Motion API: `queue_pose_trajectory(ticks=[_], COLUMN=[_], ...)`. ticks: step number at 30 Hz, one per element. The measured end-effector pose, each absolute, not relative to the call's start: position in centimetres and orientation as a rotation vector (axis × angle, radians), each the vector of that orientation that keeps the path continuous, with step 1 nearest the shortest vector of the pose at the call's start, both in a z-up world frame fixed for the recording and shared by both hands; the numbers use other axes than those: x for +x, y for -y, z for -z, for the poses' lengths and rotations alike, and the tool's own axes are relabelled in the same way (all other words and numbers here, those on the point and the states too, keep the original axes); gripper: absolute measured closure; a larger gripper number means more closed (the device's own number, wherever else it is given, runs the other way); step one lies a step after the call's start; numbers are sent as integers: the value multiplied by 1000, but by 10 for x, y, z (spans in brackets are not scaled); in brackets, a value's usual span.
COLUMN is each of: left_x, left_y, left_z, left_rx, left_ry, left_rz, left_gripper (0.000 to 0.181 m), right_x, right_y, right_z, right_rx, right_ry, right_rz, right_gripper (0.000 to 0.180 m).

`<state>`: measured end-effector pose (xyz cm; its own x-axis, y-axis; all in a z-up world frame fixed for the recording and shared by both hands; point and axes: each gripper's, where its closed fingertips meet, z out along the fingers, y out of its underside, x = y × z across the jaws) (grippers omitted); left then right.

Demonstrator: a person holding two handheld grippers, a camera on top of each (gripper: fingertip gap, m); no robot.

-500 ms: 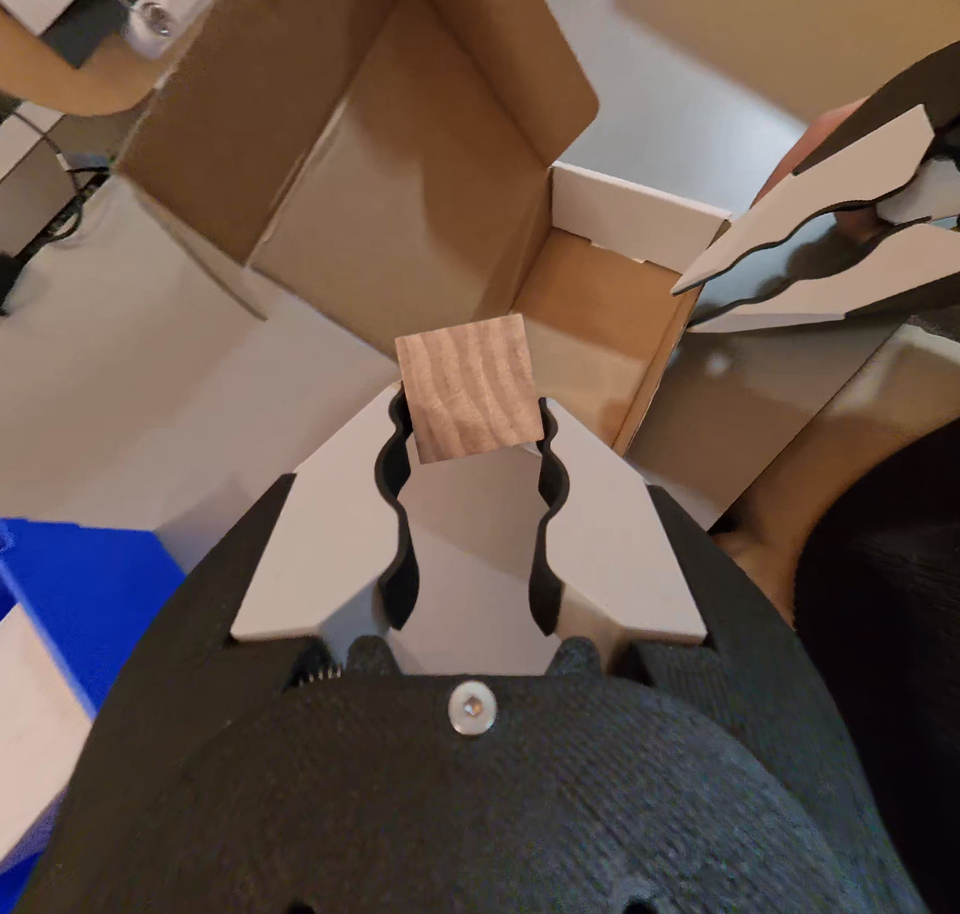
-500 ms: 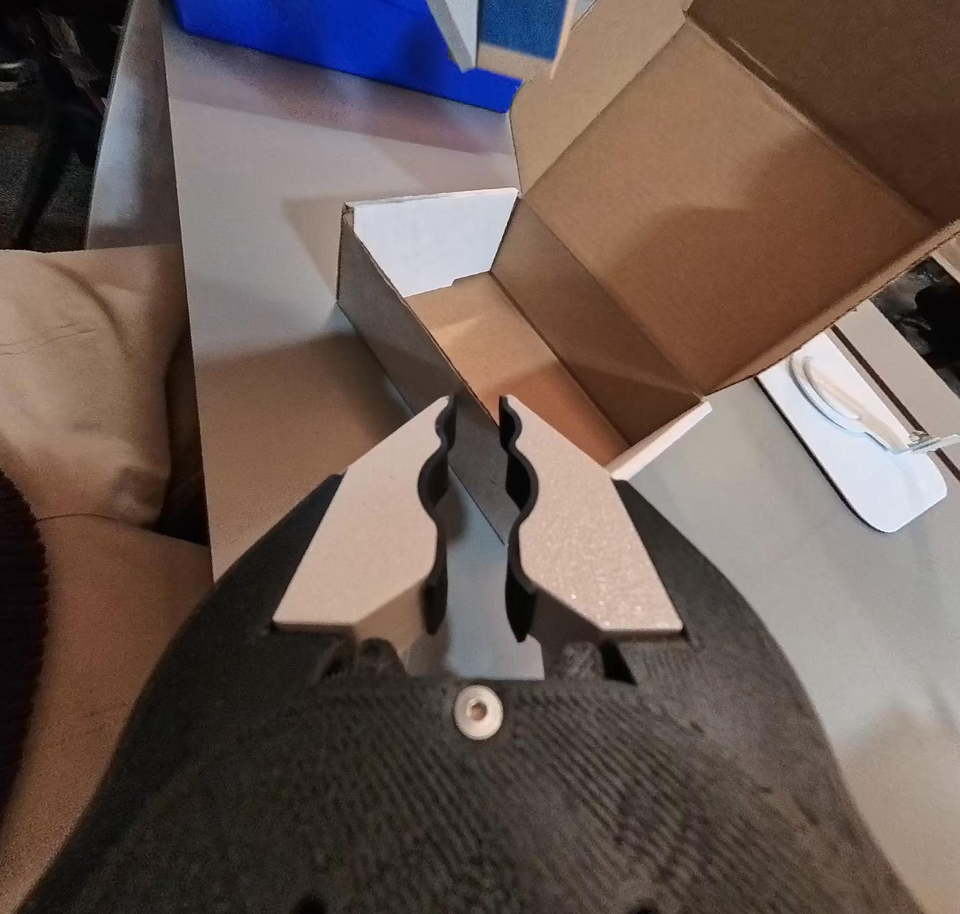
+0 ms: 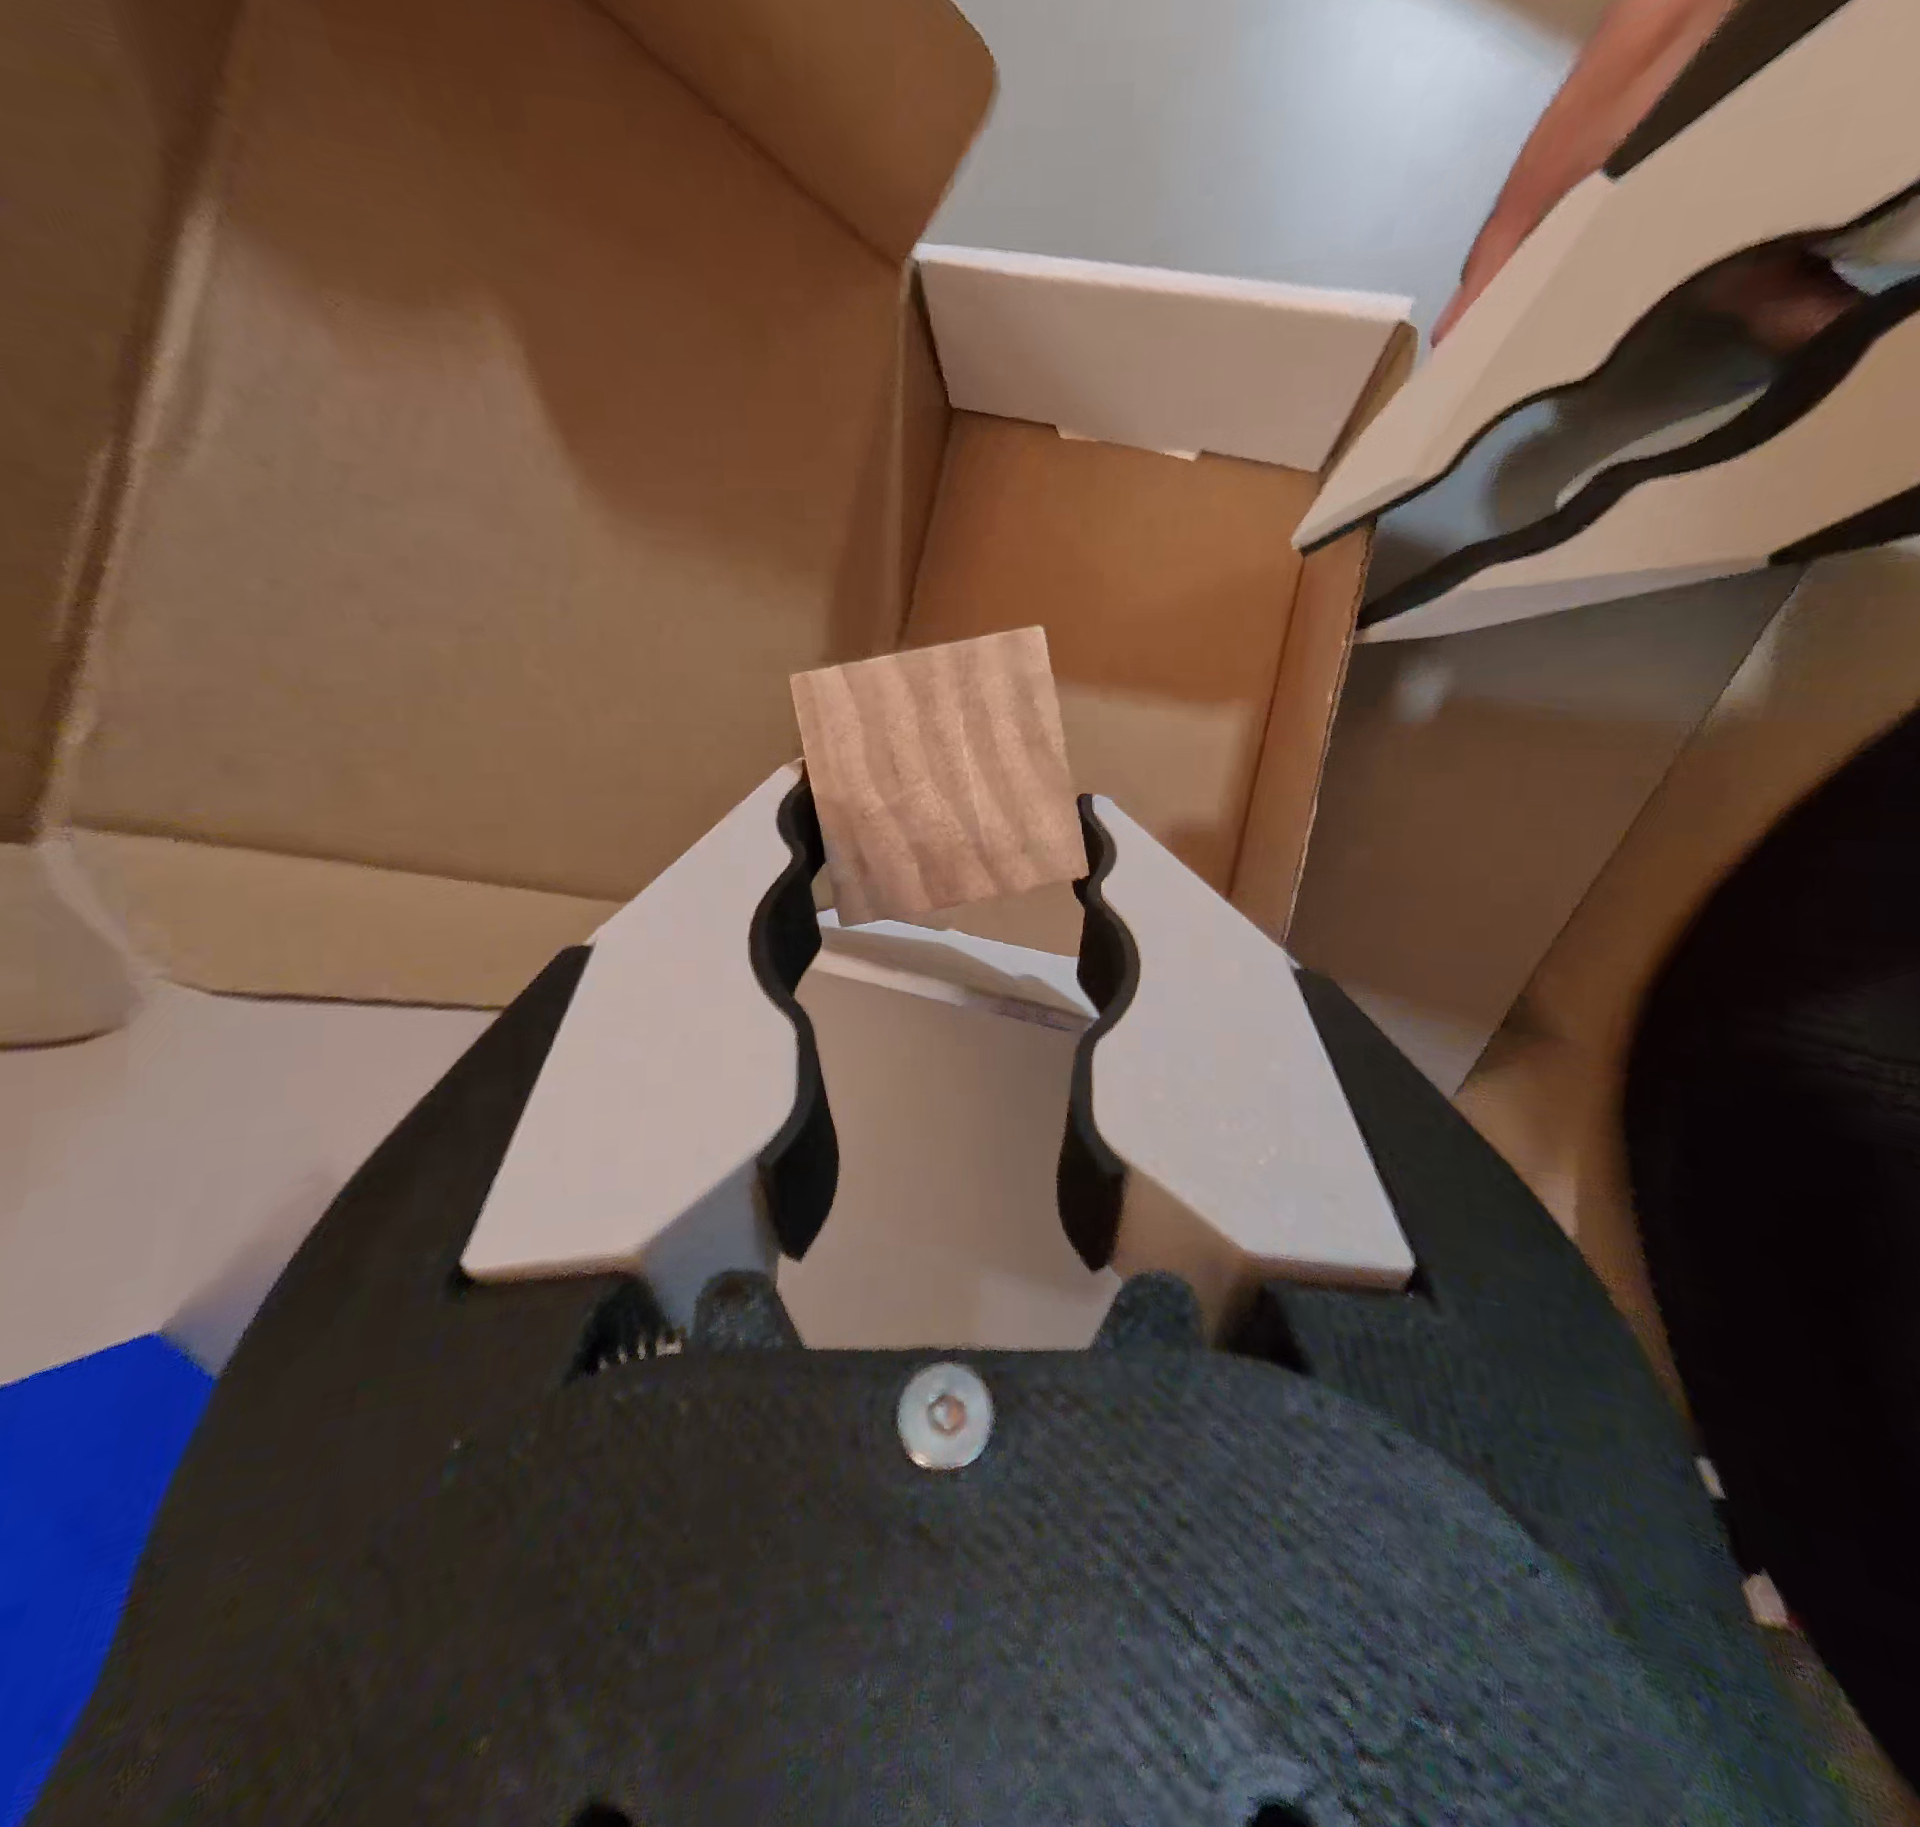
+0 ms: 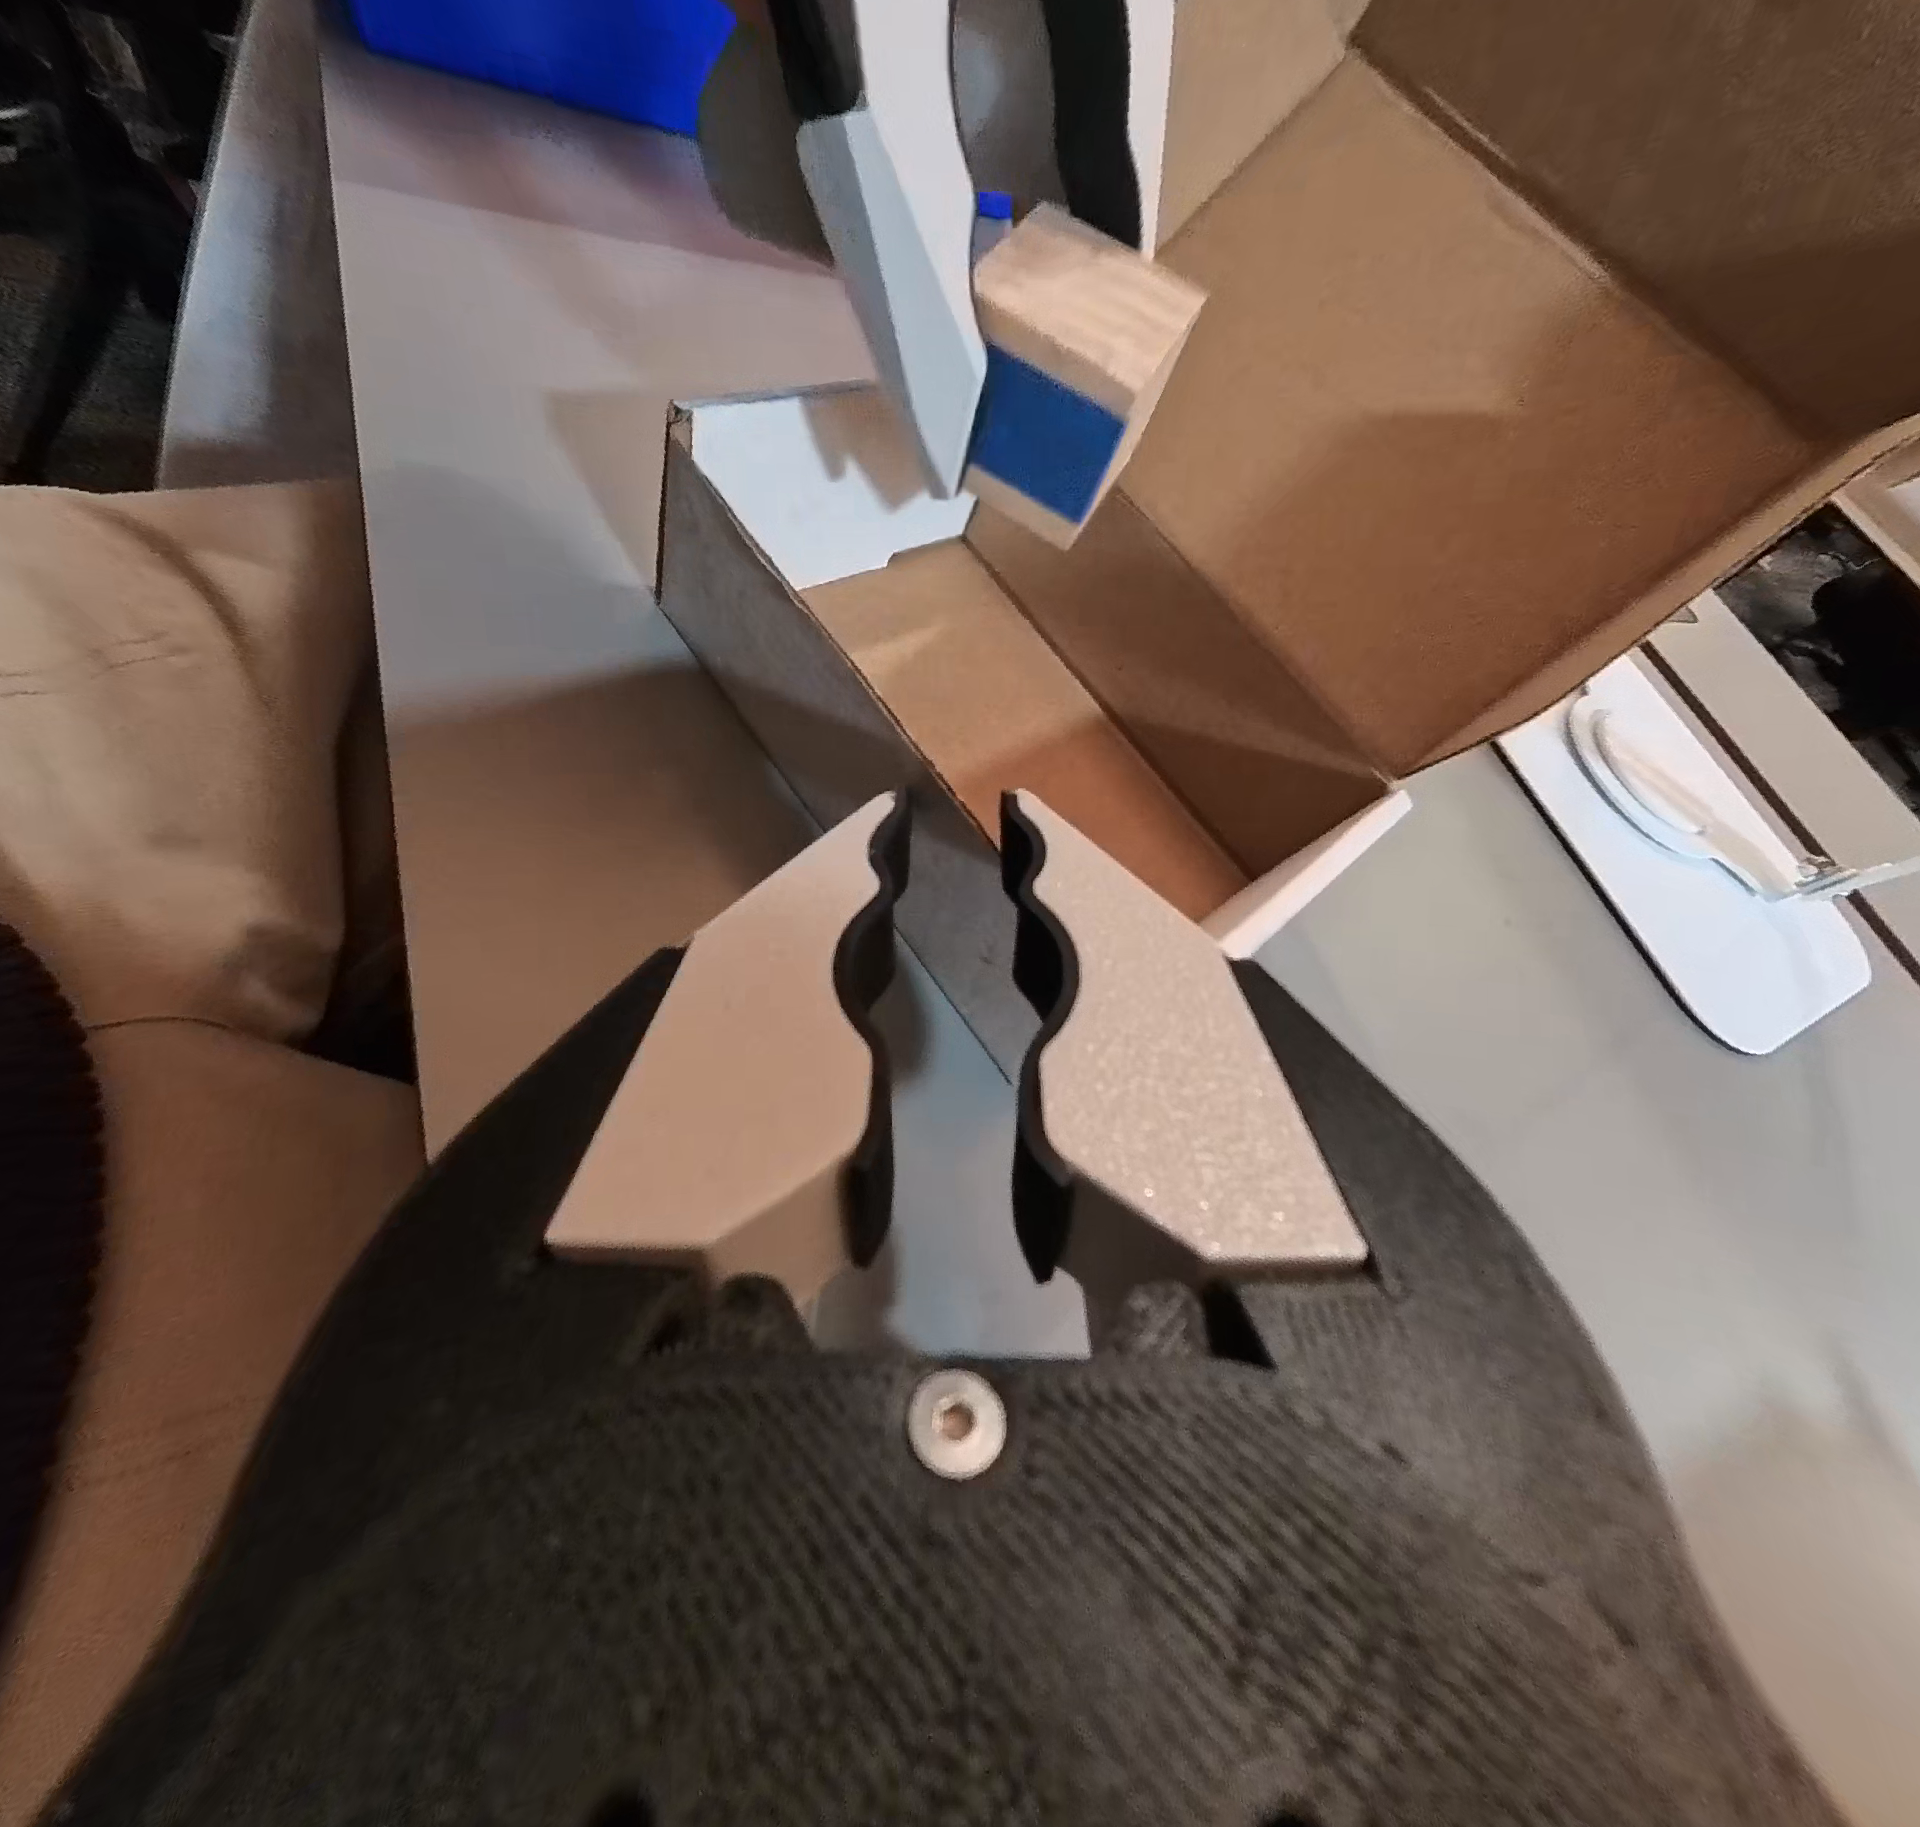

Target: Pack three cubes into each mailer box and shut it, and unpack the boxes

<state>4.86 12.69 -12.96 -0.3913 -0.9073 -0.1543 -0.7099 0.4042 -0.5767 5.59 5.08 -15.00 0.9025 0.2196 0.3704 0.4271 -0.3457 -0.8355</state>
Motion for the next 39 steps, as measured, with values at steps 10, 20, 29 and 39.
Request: queue_pose_trajectory(ticks=[10, 20, 29, 39], left_x=[46, 42, 35, 32], left_y=[-111, -115, -118, -117], left_z=[159, 165, 159, 155], left_rx=[-1336, -1333, -1356, -1383], left_ry=[-2398, -2398, -2360, -2327], left_rz=[514, 465, 471, 501], left_gripper=[135, 137, 137, 138], right_x=[57, 57, 57, 58], right_y=[-49, -49, -48, -47], right_z=[150, 150, 150, 150], right_rx=[-1940, -1940, -1940, -1941], right_ry=[469, 471, 469, 467], right_rz=[227, 226, 231, 235], right_gripper=[164, 164, 164, 164])
